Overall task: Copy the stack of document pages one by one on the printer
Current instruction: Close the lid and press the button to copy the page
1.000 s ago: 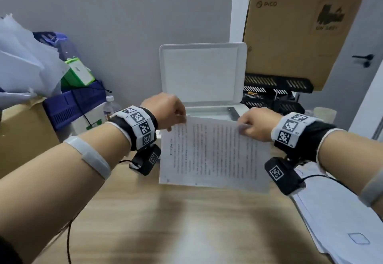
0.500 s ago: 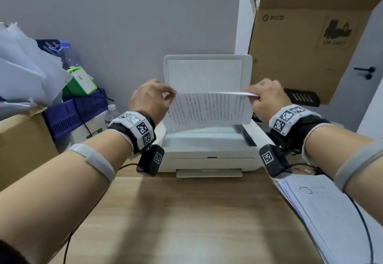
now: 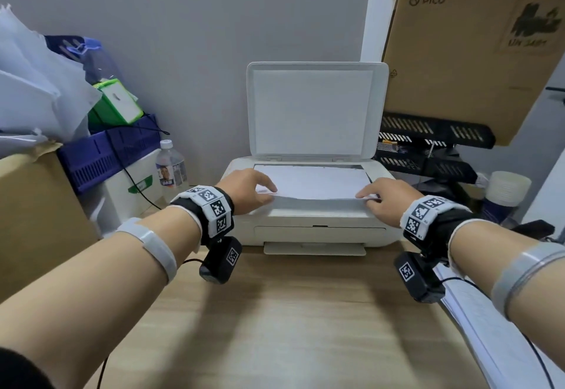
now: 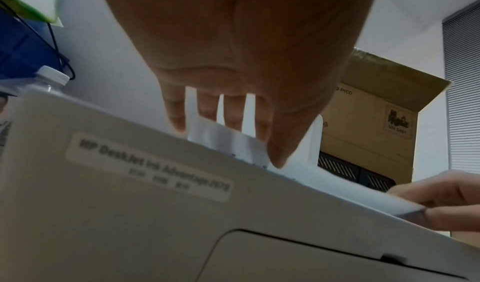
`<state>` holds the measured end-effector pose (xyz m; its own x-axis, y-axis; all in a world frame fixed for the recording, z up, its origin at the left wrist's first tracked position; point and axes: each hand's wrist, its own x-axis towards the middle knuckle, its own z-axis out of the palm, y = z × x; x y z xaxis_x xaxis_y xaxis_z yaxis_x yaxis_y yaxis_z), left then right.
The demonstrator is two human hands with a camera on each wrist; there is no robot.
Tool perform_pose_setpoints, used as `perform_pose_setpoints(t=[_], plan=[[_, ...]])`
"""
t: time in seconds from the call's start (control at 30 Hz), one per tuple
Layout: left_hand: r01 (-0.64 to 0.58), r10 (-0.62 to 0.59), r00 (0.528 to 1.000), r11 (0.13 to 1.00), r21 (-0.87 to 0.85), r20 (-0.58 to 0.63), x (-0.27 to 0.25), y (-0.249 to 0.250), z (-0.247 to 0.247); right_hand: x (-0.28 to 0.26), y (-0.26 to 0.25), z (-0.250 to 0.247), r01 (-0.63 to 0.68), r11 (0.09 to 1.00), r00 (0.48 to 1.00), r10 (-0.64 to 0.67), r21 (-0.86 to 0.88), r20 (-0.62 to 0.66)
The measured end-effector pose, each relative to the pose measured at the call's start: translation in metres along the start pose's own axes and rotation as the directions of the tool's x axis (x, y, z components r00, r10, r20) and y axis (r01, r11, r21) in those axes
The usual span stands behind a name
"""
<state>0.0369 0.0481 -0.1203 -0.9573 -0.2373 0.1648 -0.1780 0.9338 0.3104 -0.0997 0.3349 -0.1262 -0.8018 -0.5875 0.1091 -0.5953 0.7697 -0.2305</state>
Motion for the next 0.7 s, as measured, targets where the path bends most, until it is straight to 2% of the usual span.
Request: perform_pose_setpoints(t=[0.07, 0.13, 0.4, 0.7], plan=[[0.035, -0.041, 0.991, 0.998, 0.054, 0.124, 0.002, 0.001, 0.000, -0.001, 0.002, 0.001, -0.022, 1.000, 0.998, 0.022, 0.005, 0.052], [0.057, -0.073, 0.979, 0.994, 0.090, 0.192, 0.003, 0.001, 0.000, -0.001, 0.003, 0.004, -0.034, 0.999, 0.997, 0.032, 0.022, 0.070], [0.057, -0.074, 0.979, 0.994, 0.094, 0.190, 0.002, 0.006, 0.000, -0.005, 0.001, 0.014, 0.009, 1.000, 0.991, -0.011, 0.009, 0.131], [0.036, -0.052, 0.981, 0.996, 0.087, 0.187, 0.000, 0.012, -0.001, -0.005, 0.007, 0.023, 0.030, 0.998, 0.997, -0.026, -0.052, 0.079]])
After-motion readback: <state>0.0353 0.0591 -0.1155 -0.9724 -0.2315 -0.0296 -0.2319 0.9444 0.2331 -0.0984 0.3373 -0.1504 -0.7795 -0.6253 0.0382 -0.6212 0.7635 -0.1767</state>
